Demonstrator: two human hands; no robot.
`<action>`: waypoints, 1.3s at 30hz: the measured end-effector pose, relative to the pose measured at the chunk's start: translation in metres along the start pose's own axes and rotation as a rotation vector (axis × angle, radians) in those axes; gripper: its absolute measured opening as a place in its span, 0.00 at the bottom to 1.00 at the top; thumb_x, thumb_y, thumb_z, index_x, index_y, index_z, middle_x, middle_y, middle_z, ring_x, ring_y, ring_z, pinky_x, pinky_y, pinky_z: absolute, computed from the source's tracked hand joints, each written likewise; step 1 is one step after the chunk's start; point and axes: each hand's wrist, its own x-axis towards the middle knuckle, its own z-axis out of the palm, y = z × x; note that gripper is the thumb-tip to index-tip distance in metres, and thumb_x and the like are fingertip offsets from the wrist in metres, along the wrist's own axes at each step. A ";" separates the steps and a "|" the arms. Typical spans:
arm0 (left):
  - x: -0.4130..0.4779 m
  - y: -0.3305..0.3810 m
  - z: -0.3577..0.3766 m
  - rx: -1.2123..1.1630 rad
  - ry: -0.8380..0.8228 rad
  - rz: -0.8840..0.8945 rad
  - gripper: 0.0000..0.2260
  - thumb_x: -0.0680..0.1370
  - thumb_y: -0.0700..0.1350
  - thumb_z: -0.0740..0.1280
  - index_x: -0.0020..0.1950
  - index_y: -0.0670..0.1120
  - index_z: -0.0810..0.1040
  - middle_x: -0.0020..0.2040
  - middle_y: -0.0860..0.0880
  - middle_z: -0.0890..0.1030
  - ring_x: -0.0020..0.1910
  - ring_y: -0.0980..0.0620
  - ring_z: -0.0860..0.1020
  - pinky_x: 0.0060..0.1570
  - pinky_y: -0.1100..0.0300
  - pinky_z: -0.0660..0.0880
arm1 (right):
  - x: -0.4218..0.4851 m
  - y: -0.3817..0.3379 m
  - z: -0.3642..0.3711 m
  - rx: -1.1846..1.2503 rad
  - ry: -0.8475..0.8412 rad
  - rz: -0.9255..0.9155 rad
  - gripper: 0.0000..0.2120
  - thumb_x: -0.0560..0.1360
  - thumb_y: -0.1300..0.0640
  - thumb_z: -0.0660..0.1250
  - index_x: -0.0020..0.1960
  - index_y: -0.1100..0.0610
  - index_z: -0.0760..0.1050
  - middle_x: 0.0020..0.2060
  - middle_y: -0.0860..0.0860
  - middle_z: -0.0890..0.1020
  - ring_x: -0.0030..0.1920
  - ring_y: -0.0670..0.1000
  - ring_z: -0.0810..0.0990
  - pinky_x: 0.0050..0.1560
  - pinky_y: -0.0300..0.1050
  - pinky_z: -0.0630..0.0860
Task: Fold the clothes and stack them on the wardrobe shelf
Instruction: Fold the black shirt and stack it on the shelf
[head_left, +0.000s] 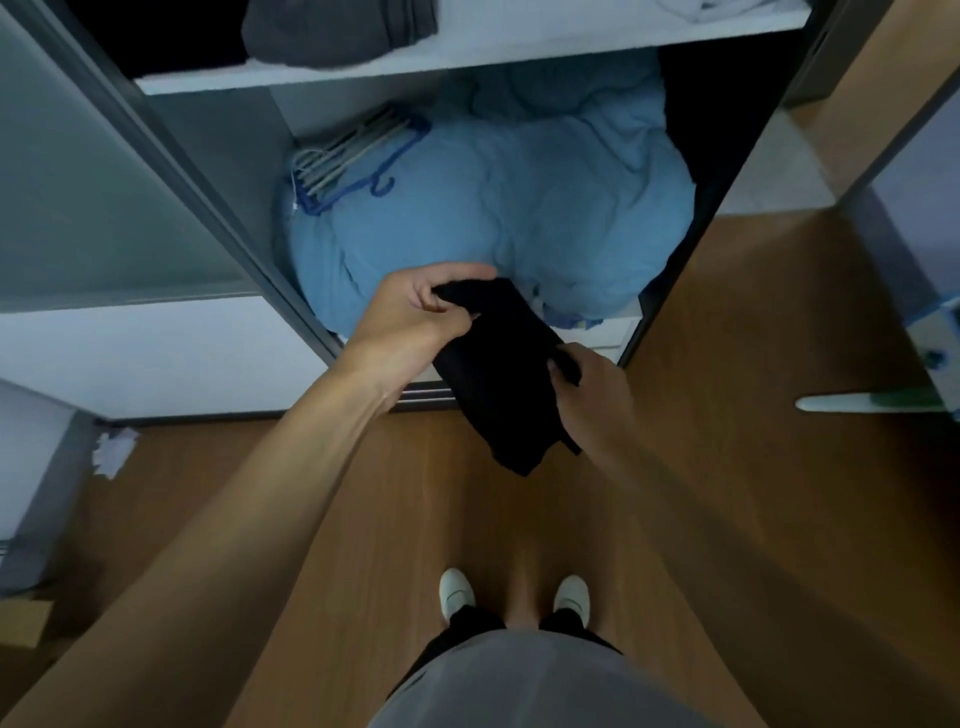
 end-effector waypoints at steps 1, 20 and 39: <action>0.002 -0.006 -0.010 0.052 0.026 -0.010 0.17 0.75 0.29 0.68 0.57 0.48 0.84 0.43 0.42 0.87 0.46 0.46 0.85 0.53 0.58 0.80 | 0.002 0.002 -0.006 0.051 -0.009 0.013 0.09 0.82 0.57 0.62 0.58 0.56 0.79 0.48 0.51 0.83 0.51 0.53 0.82 0.52 0.49 0.78; 0.017 -0.066 -0.062 0.117 0.321 0.007 0.21 0.80 0.54 0.66 0.27 0.53 0.71 0.25 0.60 0.72 0.25 0.62 0.70 0.25 0.69 0.65 | 0.009 -0.010 -0.051 0.356 -0.455 0.027 0.22 0.73 0.44 0.73 0.52 0.63 0.80 0.46 0.57 0.85 0.46 0.54 0.84 0.47 0.45 0.77; 0.011 -0.063 -0.090 0.268 0.164 0.146 0.25 0.76 0.57 0.73 0.28 0.42 0.71 0.25 0.51 0.70 0.25 0.55 0.69 0.26 0.63 0.62 | 0.017 -0.004 -0.063 0.226 -0.047 -0.278 0.12 0.81 0.58 0.66 0.43 0.65 0.80 0.35 0.52 0.80 0.36 0.45 0.77 0.38 0.37 0.72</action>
